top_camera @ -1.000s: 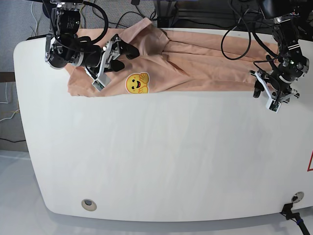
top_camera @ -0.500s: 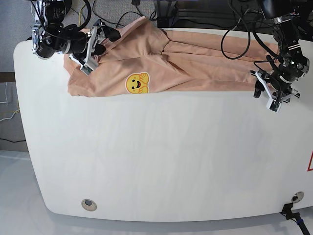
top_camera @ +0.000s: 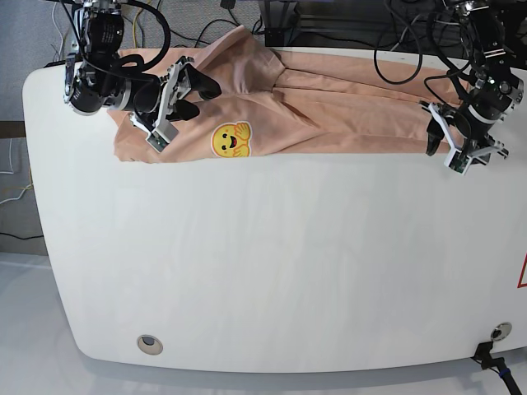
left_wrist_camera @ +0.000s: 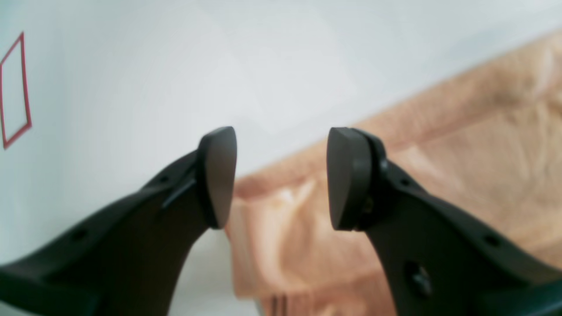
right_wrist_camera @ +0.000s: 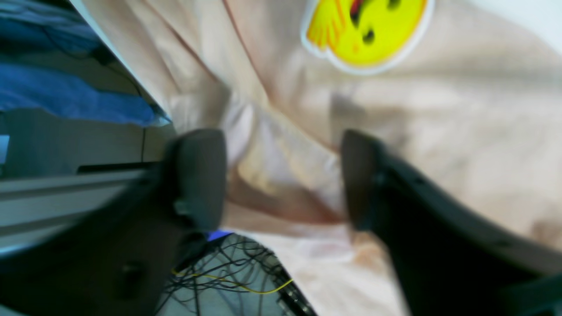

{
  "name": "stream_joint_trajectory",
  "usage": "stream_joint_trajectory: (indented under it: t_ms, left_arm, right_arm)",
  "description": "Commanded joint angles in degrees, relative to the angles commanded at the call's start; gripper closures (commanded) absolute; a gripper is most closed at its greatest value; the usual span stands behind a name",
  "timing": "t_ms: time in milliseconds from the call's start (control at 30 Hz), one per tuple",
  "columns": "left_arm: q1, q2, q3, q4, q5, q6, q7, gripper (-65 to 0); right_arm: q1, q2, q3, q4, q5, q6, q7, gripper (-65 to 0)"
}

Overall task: Fold the T-shirt properly
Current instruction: 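Drag the folded shirt away from the table edge with both grippers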

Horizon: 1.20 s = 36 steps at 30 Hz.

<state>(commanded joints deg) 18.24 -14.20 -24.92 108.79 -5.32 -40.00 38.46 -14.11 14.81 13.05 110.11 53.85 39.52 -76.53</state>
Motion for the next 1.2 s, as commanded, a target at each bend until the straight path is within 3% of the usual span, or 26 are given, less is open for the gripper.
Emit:
stream_joint_trajectory:
  t_ms: [100, 133, 333, 600, 700, 1000, 1200]
  left_arm:
    - [1.85, 0.62, 0.00, 0.00, 0.00, 0.00, 0.00, -4.5]
    - [2.29, 1.67, 0.00, 0.00, 0.00, 0.00, 0.00, -0.1]
    - [4.66, 5.98, 0.26, -0.62, 0.44, 0.00, 0.00, 0.0]
    - [5.63, 6.07, 2.20, -7.74, 0.44, 0.00, 0.00, 0.0]
    - [3.96, 5.80, 2.64, -11.96, 0.35, 0.00, 0.00, 0.0]
    - [-5.63, 5.63, 3.08, -22.07, 0.62, 0.00, 0.00, 0.0]
    - [-10.81, 3.08, 2.81, -27.52, 0.53, 0.00, 0.00, 0.0]
  right_arm:
    - [-0.26, -1.76, -0.26, 0.09, -6.15, -0.09, 2.90, 0.0]
    - [-0.44, -2.29, -0.26, 0.09, -8.70, -0.09, 3.60, 0.0]
    - [-2.55, -2.81, -0.35, 0.26, -20.84, -0.09, 5.63, 0.0]
    - [-4.04, -2.90, -0.35, -2.81, -32.35, 0.09, 8.70, 0.0]
    - [-2.99, -2.55, -0.44, -8.00, -34.11, 0.09, 13.10, 0.0]
    - [5.45, -1.76, -0.44, -23.30, -36.04, 0.00, 19.60, 0.0]
    - [12.48, -0.79, -0.26, -31.74, -36.13, -0.18, 22.51, 0.0]
